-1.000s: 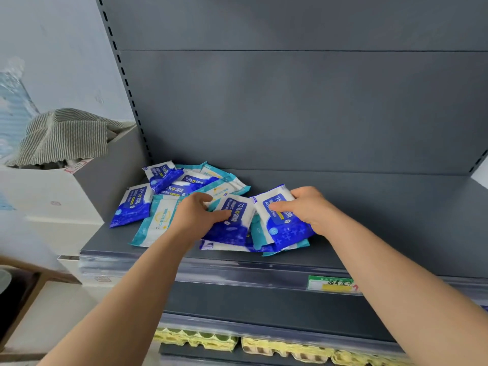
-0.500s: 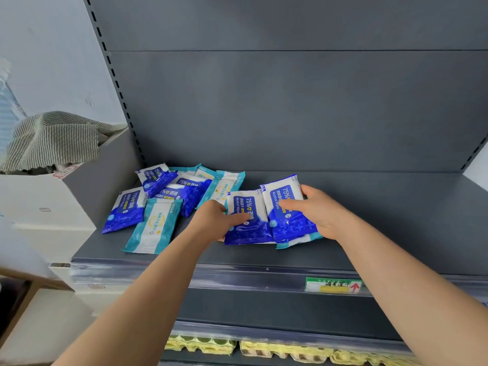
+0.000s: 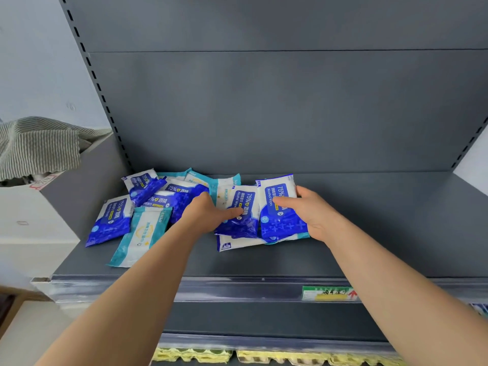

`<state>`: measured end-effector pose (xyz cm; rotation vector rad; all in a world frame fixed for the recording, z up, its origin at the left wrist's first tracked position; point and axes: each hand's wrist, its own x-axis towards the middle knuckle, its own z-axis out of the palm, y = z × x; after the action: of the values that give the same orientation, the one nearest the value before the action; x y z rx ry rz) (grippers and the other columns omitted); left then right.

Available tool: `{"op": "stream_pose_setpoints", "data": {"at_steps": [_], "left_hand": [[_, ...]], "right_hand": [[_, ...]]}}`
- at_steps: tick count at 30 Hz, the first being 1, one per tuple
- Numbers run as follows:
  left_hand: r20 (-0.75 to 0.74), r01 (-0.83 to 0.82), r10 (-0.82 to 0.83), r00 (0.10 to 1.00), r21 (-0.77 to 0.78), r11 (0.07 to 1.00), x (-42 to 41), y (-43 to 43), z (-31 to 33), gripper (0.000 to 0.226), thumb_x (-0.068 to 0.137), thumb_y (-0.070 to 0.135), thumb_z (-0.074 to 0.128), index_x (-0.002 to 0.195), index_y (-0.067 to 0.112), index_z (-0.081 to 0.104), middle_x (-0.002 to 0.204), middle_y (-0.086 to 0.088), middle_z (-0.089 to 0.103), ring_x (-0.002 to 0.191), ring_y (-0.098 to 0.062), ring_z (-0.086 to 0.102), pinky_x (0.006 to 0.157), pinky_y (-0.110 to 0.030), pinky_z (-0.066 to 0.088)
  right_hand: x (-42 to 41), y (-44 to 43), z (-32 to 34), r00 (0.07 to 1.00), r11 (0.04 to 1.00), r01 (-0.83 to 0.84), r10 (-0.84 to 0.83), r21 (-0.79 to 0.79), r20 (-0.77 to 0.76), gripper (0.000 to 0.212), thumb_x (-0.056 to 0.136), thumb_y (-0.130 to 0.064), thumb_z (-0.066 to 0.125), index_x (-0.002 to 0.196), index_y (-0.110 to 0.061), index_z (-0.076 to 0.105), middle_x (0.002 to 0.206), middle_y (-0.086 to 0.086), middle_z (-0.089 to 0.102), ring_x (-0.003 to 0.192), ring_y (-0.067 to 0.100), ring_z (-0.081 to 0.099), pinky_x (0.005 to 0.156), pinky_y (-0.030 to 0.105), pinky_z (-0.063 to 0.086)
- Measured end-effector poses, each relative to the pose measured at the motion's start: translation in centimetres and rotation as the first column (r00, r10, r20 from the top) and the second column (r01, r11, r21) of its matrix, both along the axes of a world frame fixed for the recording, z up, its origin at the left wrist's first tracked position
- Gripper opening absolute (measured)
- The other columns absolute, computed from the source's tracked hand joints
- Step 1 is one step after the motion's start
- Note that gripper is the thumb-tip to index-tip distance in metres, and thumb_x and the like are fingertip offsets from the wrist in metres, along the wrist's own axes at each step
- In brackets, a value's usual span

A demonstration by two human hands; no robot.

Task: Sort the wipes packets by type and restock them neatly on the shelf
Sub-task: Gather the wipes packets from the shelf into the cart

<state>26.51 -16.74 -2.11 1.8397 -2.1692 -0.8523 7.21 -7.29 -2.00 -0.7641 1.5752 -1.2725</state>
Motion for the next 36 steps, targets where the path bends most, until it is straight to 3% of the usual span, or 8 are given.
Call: {"op": "stream_pose_setpoints", "data": {"at_steps": [9, 16, 18, 20, 23, 28, 32, 36], "left_hand": [[-0.225, -0.028, 0.074, 0.971, 0.199, 0.98, -2.3, -0.5, 1.6, 0.046, 0.072, 0.038, 0.082, 0.081, 0.013, 0.045, 0.079, -0.005, 0.057, 0.072, -0.022, 0.067, 0.07, -0.034, 0.06], [-0.325, -0.016, 0.117, 0.938, 0.297, 0.955, -2.4, -0.6, 0.7, 0.051, 0.074, 0.031, 0.081, 0.108, 0.008, 0.051, 0.094, -0.004, 0.065, 0.078, -0.013, 0.065, 0.06, -0.025, 0.058], [-0.32, -0.001, 0.075, 0.944, 0.225, 0.974, -2.7, -0.9, 0.8, 0.048, 0.074, 0.032, 0.081, 0.106, 0.009, 0.053, 0.101, -0.001, 0.064, 0.087, -0.014, 0.064, 0.067, -0.029, 0.057], [-0.303, 0.008, 0.041, 0.952, 0.158, 0.987, -3.1, -0.8, 1.2, 0.044, 0.076, 0.03, 0.08, 0.106, 0.012, 0.052, 0.1, 0.002, 0.061, 0.089, -0.014, 0.061, 0.063, -0.027, 0.054], [-0.424, 0.048, 0.077, 0.902, 0.278, 0.959, -3.7, -0.4, 1.3, 0.045, 0.079, 0.02, 0.078, 0.112, 0.009, 0.05, 0.1, -0.001, 0.063, 0.085, -0.013, 0.065, 0.064, -0.028, 0.059], [-0.544, 0.149, 0.066, 0.836, 0.34, 0.928, -4.1, 0.4, 1.0, 0.031, 0.083, 0.017, 0.073, 0.103, 0.016, 0.05, 0.099, -0.002, 0.065, 0.082, -0.013, 0.066, 0.059, -0.026, 0.058], [-0.473, 0.178, -0.07, 0.878, 0.188, 0.966, -4.3, 0.6, 1.1, 0.049, 0.08, 0.024, 0.076, 0.114, 0.023, 0.041, 0.102, 0.006, 0.06, 0.086, -0.012, 0.064, 0.065, -0.032, 0.058], [-0.577, 0.222, -0.003, 0.816, 0.308, 0.925, -4.2, 0.8, 1.9, 0.052, 0.083, 0.011, 0.073, 0.122, 0.023, 0.039, 0.114, 0.0, 0.058, 0.099, -0.019, 0.065, 0.07, -0.046, 0.06]], "right_hand": [[-0.2, -0.9, 0.4, 1.0, 1.0, -0.015, 0.015, 0.006, 0.011, 0.035, 0.083, -0.017, 0.072, 0.116, -0.019, 0.059, 0.099, 0.004, 0.073, 0.084, 0.022, 0.072, 0.074, 0.039, 0.059], [-1.8, -0.8, 0.8, 0.995, 0.992, 0.092, -0.095, 0.082, 0.031, 0.107, 0.075, -0.011, 0.079, 0.151, -0.03, 0.005, 0.108, 0.003, 0.062, 0.079, 0.022, 0.071, 0.063, 0.039, 0.059], [-1.8, -0.6, 0.8, 0.993, 0.989, 0.089, -0.097, 0.117, 0.068, 0.095, 0.073, -0.01, 0.081, 0.147, -0.017, 0.022, 0.105, 0.01, 0.067, 0.074, 0.024, 0.072, 0.061, 0.041, 0.059], [-1.8, -0.4, 0.5, 0.994, 0.99, 0.066, -0.076, 0.128, 0.079, 0.059, 0.072, -0.011, 0.081, 0.124, -0.003, 0.054, 0.092, 0.015, 0.073, 0.071, 0.027, 0.072, 0.061, 0.041, 0.06], [-1.9, -0.1, 0.1, 0.992, 0.995, 0.058, -0.067, 0.085, 0.11, 0.032, 0.074, -0.012, 0.08, 0.101, -0.006, 0.065, 0.088, 0.014, 0.074, 0.073, 0.026, 0.073, 0.06, 0.039, 0.06], [-2.0, 0.0, -0.5, 0.976, 0.995, 0.1, -0.102, 0.019, 0.191, 0.033, 0.076, -0.013, 0.078, 0.106, -0.01, 0.064, 0.091, 0.011, 0.074, 0.075, 0.024, 0.073, 0.058, 0.036, 0.059], [-2.3, 0.7, -0.7, 0.953, 0.996, 0.087, -0.08, -0.01, 0.291, 0.04, 0.077, -0.01, 0.076, 0.114, -0.01, 0.06, 0.097, 0.011, 0.073, 0.081, 0.024, 0.073, 0.059, 0.037, 0.059], [-2.8, 1.1, -0.2, 0.965, 0.999, 0.007, 0.002, -0.034, 0.261, 0.04, 0.08, -0.012, 0.073, 0.118, -0.011, 0.06, 0.106, 0.012, 0.071, 0.089, 0.024, 0.071, 0.067, 0.04, 0.06]]}}
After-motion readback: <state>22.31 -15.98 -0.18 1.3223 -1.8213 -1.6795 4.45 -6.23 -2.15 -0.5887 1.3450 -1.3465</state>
